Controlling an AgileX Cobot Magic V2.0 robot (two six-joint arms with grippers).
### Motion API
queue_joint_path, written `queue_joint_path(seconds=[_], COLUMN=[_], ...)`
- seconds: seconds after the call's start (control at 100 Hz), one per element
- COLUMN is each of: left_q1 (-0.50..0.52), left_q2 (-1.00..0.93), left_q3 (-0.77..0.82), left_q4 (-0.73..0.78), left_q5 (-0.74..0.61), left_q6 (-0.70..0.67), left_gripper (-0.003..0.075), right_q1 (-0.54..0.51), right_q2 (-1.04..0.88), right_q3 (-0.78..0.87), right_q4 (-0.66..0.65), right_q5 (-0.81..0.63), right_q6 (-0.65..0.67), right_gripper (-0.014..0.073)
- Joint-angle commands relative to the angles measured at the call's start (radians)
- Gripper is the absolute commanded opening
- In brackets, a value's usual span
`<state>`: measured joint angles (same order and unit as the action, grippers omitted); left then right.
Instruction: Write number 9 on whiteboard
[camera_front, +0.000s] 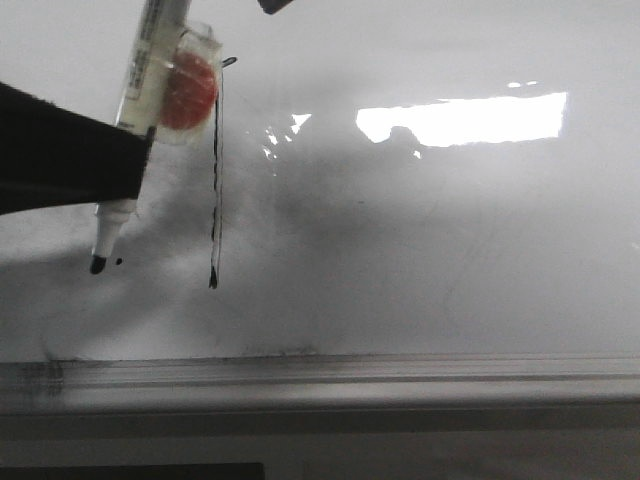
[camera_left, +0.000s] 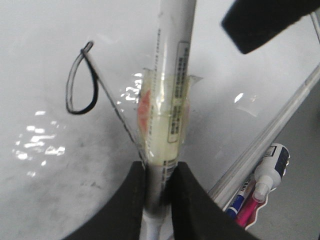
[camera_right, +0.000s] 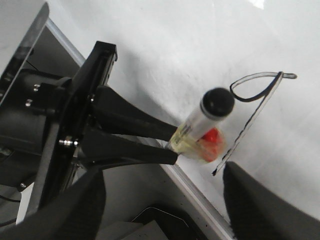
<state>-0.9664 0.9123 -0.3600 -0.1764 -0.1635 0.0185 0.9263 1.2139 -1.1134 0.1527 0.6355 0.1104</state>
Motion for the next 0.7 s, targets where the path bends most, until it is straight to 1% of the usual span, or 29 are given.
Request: queue_joint_path(seconds=[0.0,0.1,0.18,0.3,0.38,0.54,0.69], left_q1=[0.005,0.020,0.040,0.077,0.100,0.136,0.194], left_q2=[-0.015,-0.016,-0.016,-0.016,-0.022,-0.079,-0.110], left_q3=[-0.034,-0.034,-0.034,-0.034,-0.034,-0.034,-0.034], left_q4=[-0.120,-0.226,-0.269,-0.285,-0.311,-0.313,-0.339], left_q5=[-0.031,-0.022,-0.022,-0.010,0.022,0.068,0.127], left_q6=[-0.011,-0.011,-0.011,-0.011,-0.011,-0.011,-0.011], left_gripper=[-0.0021,-0.0021,-0.0021,-0.0021,-0.0021,-0.0021,-0.0021], right_q1=[-0.001,-0.001,-0.001,-0.001,-0.001,-0.001,-0.001], right_q2=[-0.020,-0.020,-0.020,-0.020,-0.020,-0.020,-0.020], right_q3=[-0.036,-0.036,-0.036,-0.036,-0.036,-0.036,-0.036], right_q4=[0.006,0.006,0.006,0.006,0.006,0.006,0.006], right_q5=[-0.066,-0.068,-0.068,-0.062,-0.060,-0.060,-0.066], right_q6=[-0.007,-0.007,-0.007,-0.007,-0.007,-0.007,-0.007], right_gripper=[0.0448,0.0448,0.0448,0.0448,0.0448,0.0448,0.0448])
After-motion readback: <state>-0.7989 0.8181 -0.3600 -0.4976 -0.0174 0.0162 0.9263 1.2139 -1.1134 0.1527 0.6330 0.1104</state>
